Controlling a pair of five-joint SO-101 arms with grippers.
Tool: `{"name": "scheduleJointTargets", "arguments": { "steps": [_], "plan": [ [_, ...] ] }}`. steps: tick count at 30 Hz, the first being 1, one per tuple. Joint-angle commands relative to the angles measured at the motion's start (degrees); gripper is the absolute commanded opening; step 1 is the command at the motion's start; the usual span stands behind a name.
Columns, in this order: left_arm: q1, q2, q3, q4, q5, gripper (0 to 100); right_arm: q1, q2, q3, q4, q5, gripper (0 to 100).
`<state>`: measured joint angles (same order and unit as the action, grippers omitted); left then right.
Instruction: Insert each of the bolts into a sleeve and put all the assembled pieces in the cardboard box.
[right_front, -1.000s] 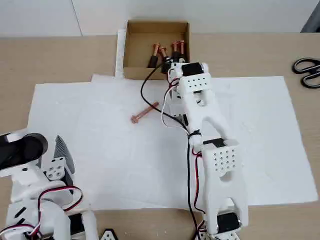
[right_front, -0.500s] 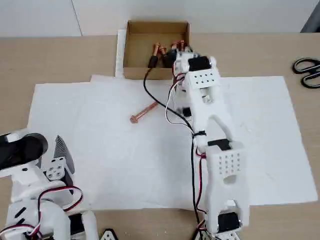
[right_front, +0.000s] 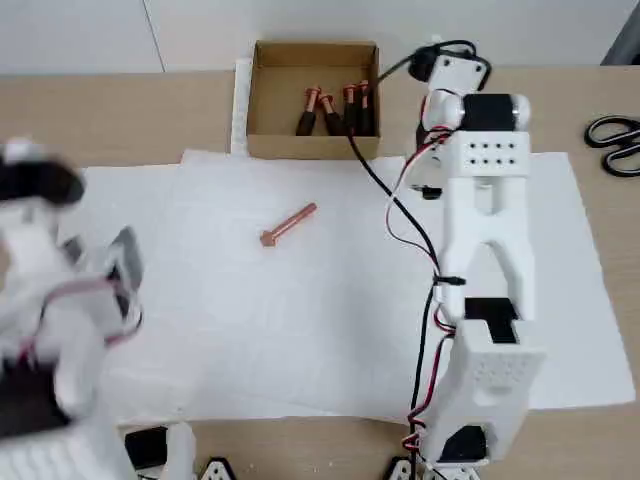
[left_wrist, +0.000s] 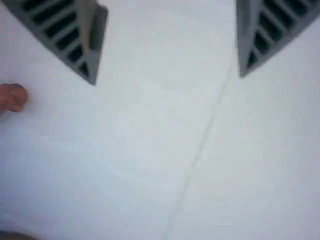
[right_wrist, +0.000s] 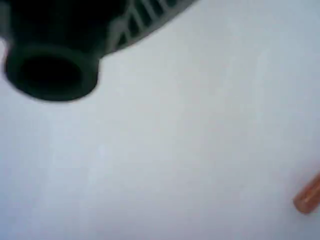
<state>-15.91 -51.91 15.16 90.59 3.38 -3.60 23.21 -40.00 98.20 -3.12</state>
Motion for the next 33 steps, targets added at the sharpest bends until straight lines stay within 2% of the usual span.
{"name": "scheduleJointTargets", "arguments": {
  "steps": [1, 3, 6, 8, 10, 19, 26, 33],
  "plan": [
    [9.6, 18.5, -13.5, 3.7, -0.6, 17, 1.6, -6.9, 3.3, 0.9, 0.1, 0.4],
    [15.6, 26.5, -18.7, 5.5, -2.9, 17, 2.2, -7.9, 5.3, 0.8, -0.1, 0.4],
    [23.8, 37.4, -23.9, 6.9, -16.5, 17, 2.8, -8.3, 6.8, 0.7, -0.1, 0.4],
    [27.4, 43.3, -25.9, 6.8, -22.8, 17, 3.0, -8.3, 7.0, 0.8, -0.1, 0.4],
    [28.8, 49.0, -28.0, 6.5, -25.3, 17, 3.5, -8.2, 7.0, 0.9, -0.1, 0.4],
    [28.2, 68.4, -30.1, -3.1, -26.0, 16, 5.3, -8.1, 7.0, 0.9, -0.1, 0.4],
    [28.2, 74.5, -30.1, -11.3, -26.0, 16, 5.1, -8.0, 7.0, 0.8, -0.1, 0.4],
    [28.1, 79.7, -30.1, -15.1, -26.0, 16, 5.0, -7.9, 7.0, 0.8, -0.1, 0.4]
  ]
}}
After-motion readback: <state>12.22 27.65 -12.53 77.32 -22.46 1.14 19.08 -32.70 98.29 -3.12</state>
